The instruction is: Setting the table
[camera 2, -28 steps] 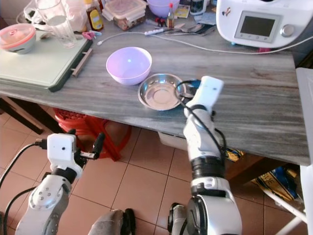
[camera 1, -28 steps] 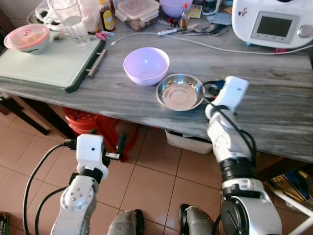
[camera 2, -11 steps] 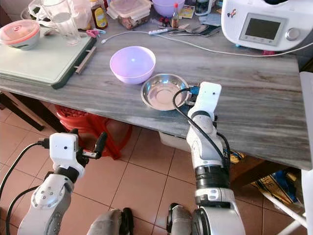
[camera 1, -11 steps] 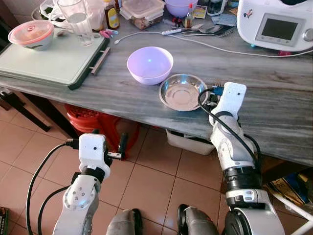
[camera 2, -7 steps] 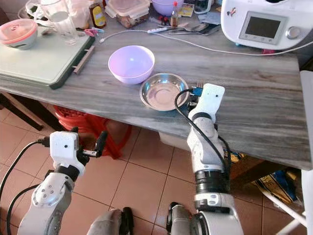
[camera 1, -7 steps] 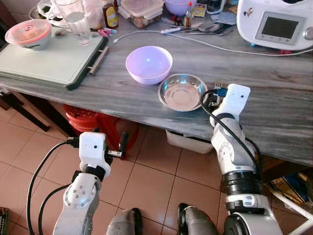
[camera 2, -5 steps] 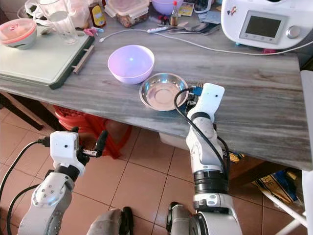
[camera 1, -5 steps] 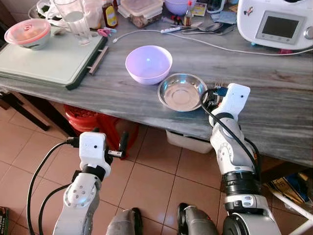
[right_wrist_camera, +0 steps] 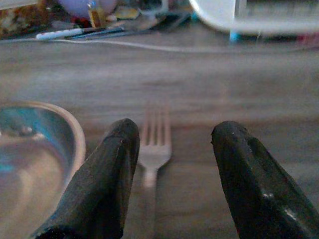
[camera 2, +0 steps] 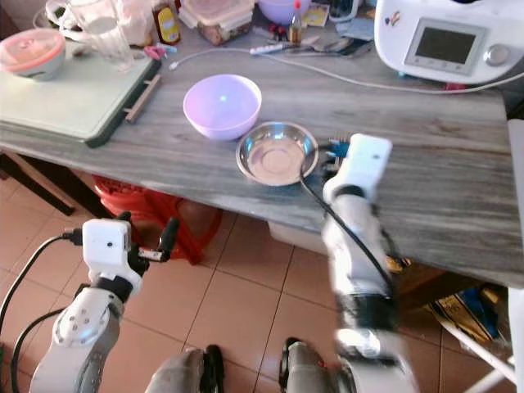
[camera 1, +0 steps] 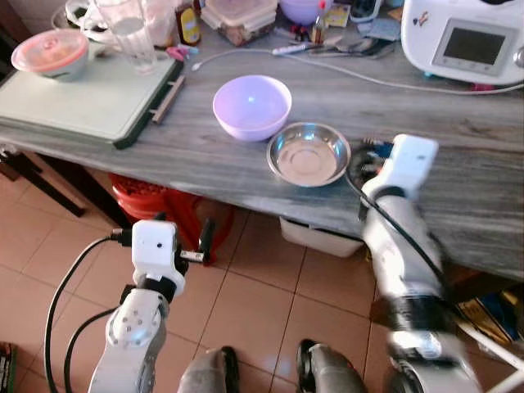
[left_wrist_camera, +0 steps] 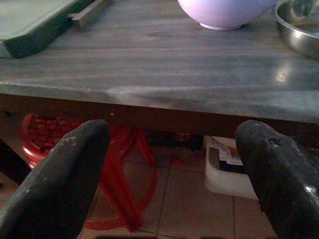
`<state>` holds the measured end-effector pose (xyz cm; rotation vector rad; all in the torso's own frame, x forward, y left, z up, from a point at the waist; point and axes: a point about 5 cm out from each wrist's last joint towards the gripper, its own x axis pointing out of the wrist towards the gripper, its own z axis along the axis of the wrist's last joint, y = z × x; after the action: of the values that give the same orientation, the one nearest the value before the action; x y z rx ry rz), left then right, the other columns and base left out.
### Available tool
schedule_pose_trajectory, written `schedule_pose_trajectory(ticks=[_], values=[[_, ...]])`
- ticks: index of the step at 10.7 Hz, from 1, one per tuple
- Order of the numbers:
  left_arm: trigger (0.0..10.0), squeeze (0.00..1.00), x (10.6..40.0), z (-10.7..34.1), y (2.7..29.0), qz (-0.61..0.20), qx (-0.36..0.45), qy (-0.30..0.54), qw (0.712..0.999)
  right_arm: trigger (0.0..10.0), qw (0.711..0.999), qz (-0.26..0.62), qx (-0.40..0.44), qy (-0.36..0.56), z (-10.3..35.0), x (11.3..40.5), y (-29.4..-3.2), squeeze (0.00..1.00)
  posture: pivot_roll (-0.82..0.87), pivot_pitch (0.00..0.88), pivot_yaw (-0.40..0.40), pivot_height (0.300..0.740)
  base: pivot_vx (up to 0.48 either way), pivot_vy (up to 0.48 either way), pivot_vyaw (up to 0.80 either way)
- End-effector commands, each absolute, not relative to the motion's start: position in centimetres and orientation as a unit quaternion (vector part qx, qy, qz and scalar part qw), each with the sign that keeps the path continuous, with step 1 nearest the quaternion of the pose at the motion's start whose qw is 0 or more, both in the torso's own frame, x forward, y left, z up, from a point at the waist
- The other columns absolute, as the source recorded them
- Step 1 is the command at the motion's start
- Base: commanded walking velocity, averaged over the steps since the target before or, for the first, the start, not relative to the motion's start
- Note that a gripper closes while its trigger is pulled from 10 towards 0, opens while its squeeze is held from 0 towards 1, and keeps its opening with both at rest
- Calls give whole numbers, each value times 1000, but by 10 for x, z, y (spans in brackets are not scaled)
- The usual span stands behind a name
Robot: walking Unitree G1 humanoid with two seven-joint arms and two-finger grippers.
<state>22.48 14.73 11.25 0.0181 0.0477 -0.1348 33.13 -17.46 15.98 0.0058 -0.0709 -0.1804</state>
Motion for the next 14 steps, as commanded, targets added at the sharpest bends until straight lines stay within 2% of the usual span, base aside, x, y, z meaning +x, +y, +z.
schedule_pose_trajectory(ticks=[1,2,5,7,11,13,14], values=[[10000,0,224,108,151,-54,10,32,998,10000,995,-78,-27,-52,162,325,-175,0,54,171,58,740,0,0,0],[10000,0,229,109,150,-49,8,29,998,10000,994,-65,-68,-51,157,314,-185,0,48,147,57,740,0,0,0],[10000,0,241,108,149,-50,5,24,998,10000,993,-16,-118,-7,134,289,-192,0,22,71,71,740,-85,0,0],[10000,0,248,107,149,-52,6,20,998,10000,992,1,-123,39,114,274,-192,0,9,34,85,740,-287,0,0],[10000,0,245,99,147,-53,-2,31,998,10000,990,34,-129,40,113,273,-183,0,-3,14,116,740,-297,0,0],[10000,0,249,101,148,-50,-1,22,999,10000,988,-32,-151,24,115,278,-184,0,-7,10,92,740,-296,0,0],[10000,0,249,100,150,-37,-10,23,999,10000,989,-38,-139,16,116,279,-180,0,-10,12,91,740,-292,0,0]])
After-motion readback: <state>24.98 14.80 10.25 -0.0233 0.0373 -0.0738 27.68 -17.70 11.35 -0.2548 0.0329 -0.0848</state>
